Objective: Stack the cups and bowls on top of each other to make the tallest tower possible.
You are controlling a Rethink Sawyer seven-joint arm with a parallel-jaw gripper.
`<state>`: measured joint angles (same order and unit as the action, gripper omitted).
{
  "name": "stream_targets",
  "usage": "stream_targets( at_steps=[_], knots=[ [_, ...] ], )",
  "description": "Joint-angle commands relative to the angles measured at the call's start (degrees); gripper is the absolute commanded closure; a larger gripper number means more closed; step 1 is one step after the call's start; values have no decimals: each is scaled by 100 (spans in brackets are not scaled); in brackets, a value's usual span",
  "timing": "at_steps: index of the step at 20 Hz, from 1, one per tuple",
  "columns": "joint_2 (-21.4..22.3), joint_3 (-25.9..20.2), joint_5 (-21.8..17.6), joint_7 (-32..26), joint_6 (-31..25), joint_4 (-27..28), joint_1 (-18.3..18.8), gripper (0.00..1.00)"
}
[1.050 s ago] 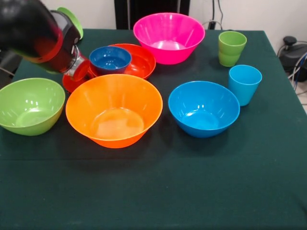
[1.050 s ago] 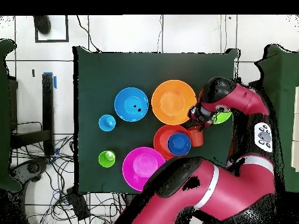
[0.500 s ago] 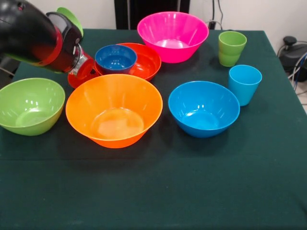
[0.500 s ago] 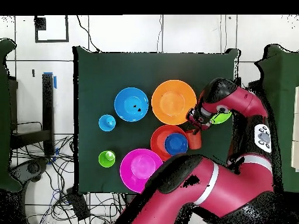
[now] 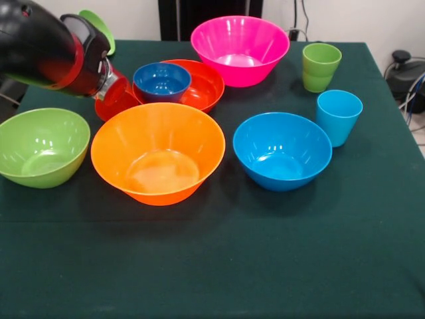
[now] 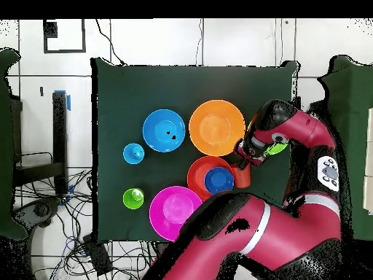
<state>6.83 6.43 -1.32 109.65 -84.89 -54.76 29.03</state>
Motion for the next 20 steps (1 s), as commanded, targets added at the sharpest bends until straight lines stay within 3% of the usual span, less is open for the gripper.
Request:
stream_targets(
  at_steps=[1, 5, 10, 15, 18, 20],
  knots=[
    [-591, -355, -190, 454, 555, 34, -234, 100],
    [-476, -207, -246, 518, 338, 110, -349, 100],
    [430, 303, -338, 770, -360, -127, -888, 100],
    [753, 618, -248, 851, -454, -313, -1173, 100],
    [888, 662, -470, 283, 125, -342, -1261, 100],
    [868, 578, -996, -868, 817, -29, -1237, 100]
  ],
)
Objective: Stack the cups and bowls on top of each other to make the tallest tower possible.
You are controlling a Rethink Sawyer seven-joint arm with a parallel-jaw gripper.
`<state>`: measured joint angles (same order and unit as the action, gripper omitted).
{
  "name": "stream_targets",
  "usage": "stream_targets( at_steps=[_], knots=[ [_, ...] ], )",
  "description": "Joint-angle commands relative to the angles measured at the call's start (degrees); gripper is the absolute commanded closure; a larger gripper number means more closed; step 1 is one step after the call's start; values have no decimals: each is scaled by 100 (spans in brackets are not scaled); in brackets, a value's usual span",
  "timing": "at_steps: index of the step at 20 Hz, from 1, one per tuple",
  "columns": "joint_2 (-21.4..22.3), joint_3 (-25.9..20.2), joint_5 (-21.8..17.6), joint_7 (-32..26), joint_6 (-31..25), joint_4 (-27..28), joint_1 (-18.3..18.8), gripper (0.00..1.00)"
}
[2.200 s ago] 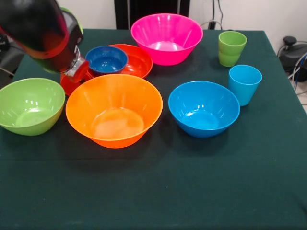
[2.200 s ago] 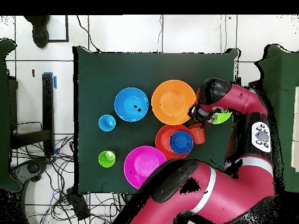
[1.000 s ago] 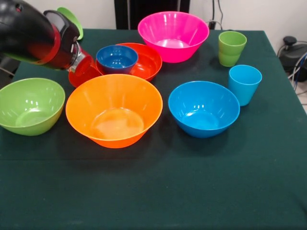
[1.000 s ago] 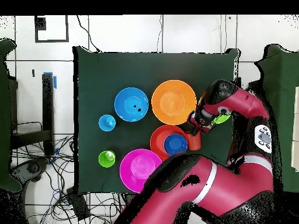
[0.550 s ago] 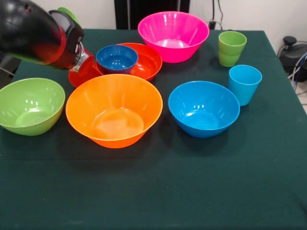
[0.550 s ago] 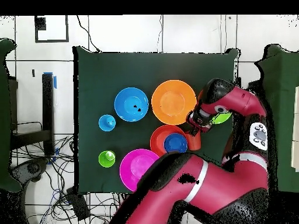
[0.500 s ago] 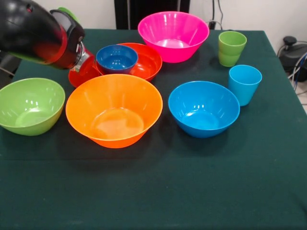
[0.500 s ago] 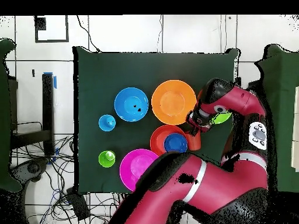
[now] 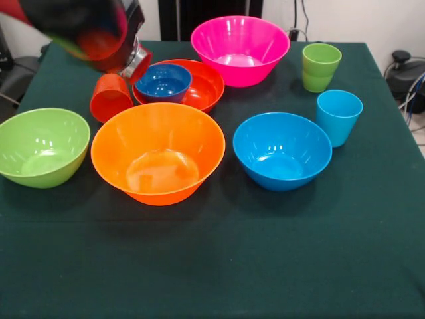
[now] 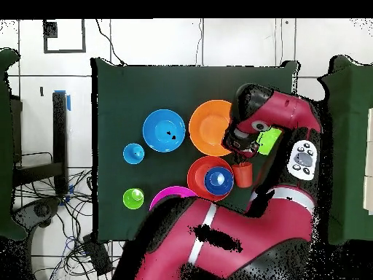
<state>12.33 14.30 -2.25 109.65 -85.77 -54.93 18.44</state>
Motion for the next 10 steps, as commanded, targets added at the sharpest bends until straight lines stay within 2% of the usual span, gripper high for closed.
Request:
stream_targets(
  at_steps=[1, 3, 5, 7, 10],
  knots=[
    [265, -216, -1210, -1400, 1059, 235, -172, 100],
    [137, -336, -1766, -2353, 1434, 718, -114, 100],
    [86, -472, -2102, -2780, 1693, 928, -89, 100],
    [117, -598, -2232, -2802, 1934, 890, -85, 100],
    [137, -737, -2156, -2478, 2139, 750, -10, 100]
  ],
)
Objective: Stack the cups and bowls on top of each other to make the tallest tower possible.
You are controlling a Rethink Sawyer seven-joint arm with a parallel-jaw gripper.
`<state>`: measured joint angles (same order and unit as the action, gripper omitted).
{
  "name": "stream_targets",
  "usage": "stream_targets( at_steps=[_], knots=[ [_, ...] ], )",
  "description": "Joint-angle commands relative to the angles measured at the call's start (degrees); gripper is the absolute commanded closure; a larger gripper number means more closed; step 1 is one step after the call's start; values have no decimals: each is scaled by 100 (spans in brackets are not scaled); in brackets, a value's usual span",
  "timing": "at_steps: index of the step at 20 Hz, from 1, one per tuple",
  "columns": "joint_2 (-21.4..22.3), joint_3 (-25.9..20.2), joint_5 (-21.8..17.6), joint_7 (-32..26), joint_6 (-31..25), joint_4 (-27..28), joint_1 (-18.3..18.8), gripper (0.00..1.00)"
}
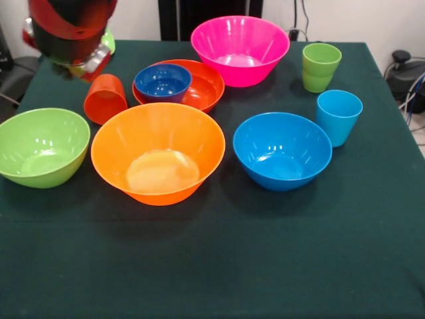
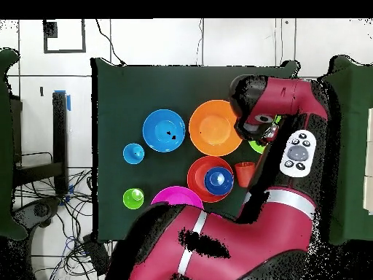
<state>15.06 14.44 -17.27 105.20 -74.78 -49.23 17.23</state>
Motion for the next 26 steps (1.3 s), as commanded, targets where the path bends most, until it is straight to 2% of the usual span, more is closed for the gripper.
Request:
stream_targets(
  at_steps=[1, 5, 6, 12, 14, 20, 22, 24, 26],
  knots=[
    [-175, -774, -596, -1922, 1001, 216, 155, 100],
    [-206, -793, -437, -1680, 877, 159, 229, 100],
    [-208, -793, -415, -1663, 889, 144, 238, 0],
    [-195, -890, -368, -1700, 1058, 73, 312, 0],
    [-176, -999, -324, -1621, 1406, -10, 366, 0],
    [-235, -1201, -262, -1498, 1917, -202, 529, 0],
    [-139, -1418, -155, -1446, 2520, -535, 694, 0],
    [-25, -1905, -70, -1520, 3769, -1066, 1051, 0],
    [-89, -2291, -59, -1753, 4196, -1219, 1317, 0]
  ],
)
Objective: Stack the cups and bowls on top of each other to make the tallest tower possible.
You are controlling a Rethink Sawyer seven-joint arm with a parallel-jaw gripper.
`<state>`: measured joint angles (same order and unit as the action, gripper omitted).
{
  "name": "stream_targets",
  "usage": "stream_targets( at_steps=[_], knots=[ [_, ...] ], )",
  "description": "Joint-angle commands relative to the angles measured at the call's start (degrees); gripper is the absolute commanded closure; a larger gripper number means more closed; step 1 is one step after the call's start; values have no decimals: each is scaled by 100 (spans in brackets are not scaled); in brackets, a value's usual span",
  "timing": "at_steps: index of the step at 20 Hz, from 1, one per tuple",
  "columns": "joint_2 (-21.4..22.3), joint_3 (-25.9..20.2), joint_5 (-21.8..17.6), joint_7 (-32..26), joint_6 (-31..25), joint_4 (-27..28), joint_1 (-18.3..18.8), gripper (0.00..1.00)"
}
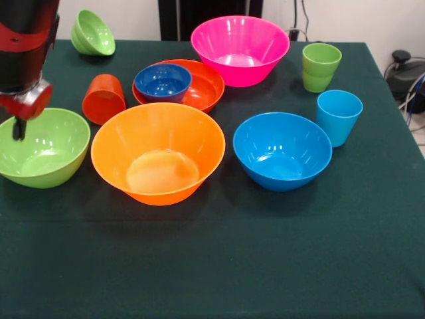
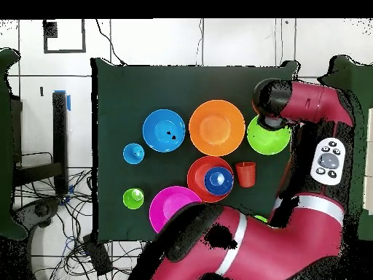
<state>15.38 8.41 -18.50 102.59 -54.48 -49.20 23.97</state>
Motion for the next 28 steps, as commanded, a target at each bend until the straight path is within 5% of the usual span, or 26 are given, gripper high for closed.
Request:
stream_targets(
  at_steps=[1, 12, 13, 28],
  knots=[
    [-140, -1785, 50, -1532, 2204, -1229, 705, 0],
    [-383, -2188, -214, -1670, 1614, -924, 947, 0],
    [-380, -2214, -292, -1644, 1608, -904, 954, 100],
    [-280, -2224, -398, -1439, 1493, -943, 909, 100]
  ],
)
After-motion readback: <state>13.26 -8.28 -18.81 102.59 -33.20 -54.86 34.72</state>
